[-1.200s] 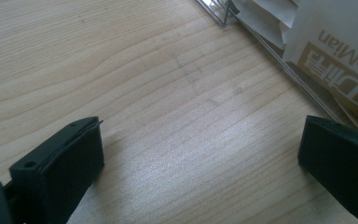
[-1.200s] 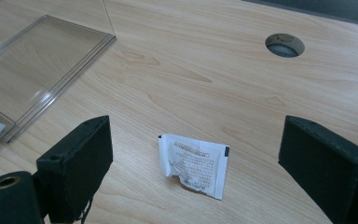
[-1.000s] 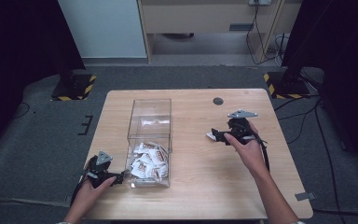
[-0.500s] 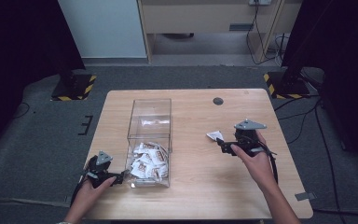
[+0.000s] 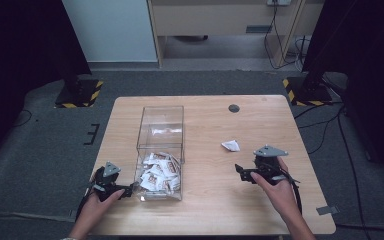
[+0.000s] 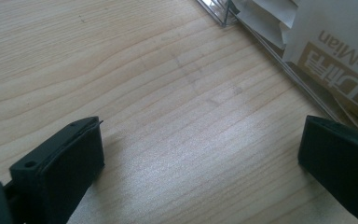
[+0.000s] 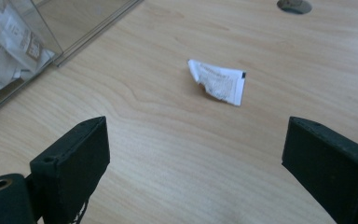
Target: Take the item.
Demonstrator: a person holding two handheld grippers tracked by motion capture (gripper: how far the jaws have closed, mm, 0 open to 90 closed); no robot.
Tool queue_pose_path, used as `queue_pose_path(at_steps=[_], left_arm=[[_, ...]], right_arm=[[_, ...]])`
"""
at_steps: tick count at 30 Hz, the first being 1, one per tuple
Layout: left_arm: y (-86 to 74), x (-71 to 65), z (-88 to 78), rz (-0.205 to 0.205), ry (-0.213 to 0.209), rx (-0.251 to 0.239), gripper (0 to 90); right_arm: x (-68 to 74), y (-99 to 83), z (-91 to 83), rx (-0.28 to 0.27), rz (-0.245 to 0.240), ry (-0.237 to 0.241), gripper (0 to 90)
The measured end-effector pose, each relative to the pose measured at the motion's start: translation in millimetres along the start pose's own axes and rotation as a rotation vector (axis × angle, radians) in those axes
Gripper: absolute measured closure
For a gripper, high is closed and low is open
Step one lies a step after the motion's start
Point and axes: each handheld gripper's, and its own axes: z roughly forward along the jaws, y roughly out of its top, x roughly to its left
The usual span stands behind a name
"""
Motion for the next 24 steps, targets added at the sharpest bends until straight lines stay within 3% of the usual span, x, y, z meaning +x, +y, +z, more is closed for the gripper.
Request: queue_pose_path(at_steps=[10,24], left_arm=[[0.0,0.0,0.0,0.000,0.000,0.000,0.0],[0.0,0.0,0.0,0.000,0.000,0.000,0.0]], right_arm=[[6.0,-20.9,10.0,0.038,0.025,0.014,7.5],[12.2,-34.1,24.3,0.075,0.032,0.025,7.2]])
